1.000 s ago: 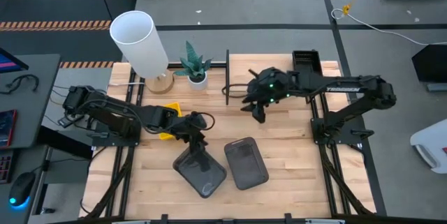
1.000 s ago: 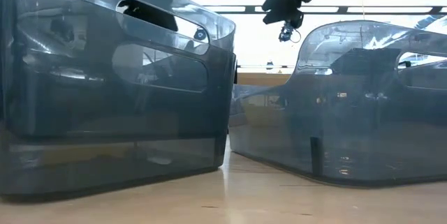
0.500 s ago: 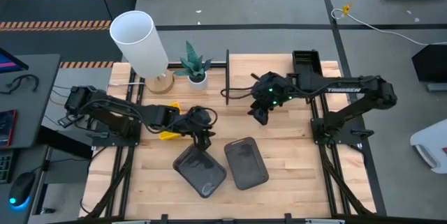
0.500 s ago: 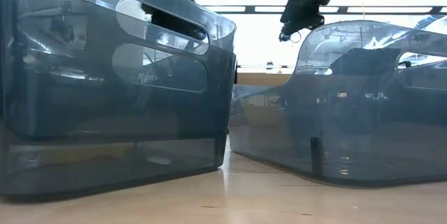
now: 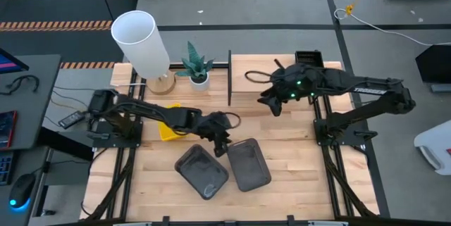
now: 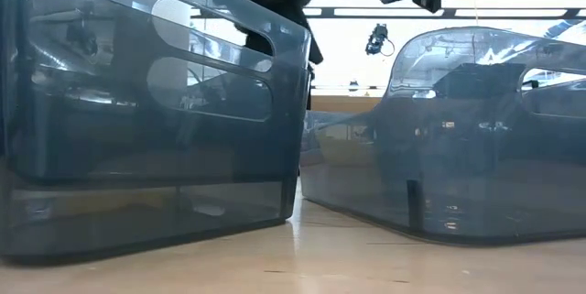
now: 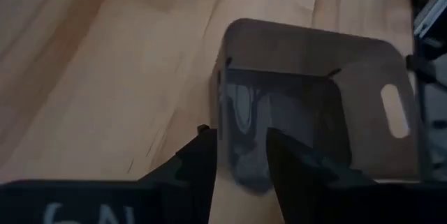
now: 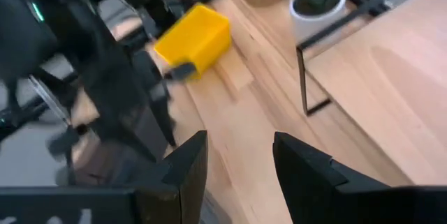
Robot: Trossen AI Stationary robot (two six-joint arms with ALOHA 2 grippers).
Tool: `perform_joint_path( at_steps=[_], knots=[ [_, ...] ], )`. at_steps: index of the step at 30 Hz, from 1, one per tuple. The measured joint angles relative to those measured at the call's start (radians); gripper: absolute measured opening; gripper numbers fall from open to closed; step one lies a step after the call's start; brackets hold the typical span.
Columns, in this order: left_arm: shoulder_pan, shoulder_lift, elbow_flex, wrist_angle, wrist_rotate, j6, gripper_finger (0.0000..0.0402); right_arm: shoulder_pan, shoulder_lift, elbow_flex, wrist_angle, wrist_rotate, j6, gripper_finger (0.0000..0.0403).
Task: Stack baskets on shelf by color
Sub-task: Stack the gray bin on the stacked gray bin
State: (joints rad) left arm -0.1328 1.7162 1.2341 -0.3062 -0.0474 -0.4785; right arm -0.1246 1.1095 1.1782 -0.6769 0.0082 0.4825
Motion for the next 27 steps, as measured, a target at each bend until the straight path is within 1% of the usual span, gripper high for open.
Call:
perform_joint_path(
  at_steps=[4,7,8,13,16,18,21,27],
  knots=[
    [0.003,0.105,0.110,-0.077,0.003,0.028,0.0133,0.000,-0.024,0.001,0.034,0.000,-0.003,0.0167],
    [0.009,0.165,0.170,-0.127,0.014,0.030,0.0149,0.002,-0.042,0.001,0.048,0.000,-0.003,0.0167],
    [0.012,0.185,0.190,-0.110,0.022,0.031,0.0157,0.002,-0.048,0.001,0.049,-0.001,-0.003,0.0168],
    [0.012,0.240,0.228,-0.105,0.059,0.039,0.0196,0.002,-0.065,0.000,0.068,0.000,-0.003,0.0168],
    [0.011,0.275,0.234,-0.106,0.054,0.053,0.0204,0.003,-0.069,0.000,0.077,0.001,-0.003,0.0167],
    [0.012,0.295,0.232,-0.128,0.046,0.052,0.0200,0.005,-0.068,0.000,0.087,0.000,-0.003,0.0167],
    [0.012,0.319,0.233,-0.138,0.038,0.046,0.0181,0.009,-0.068,0.000,0.085,-0.001,0.002,0.0168],
    [0.010,0.342,0.234,-0.124,0.005,0.046,0.0121,0.019,-0.068,0.000,0.092,-0.001,0.007,0.0167]
  ],
)
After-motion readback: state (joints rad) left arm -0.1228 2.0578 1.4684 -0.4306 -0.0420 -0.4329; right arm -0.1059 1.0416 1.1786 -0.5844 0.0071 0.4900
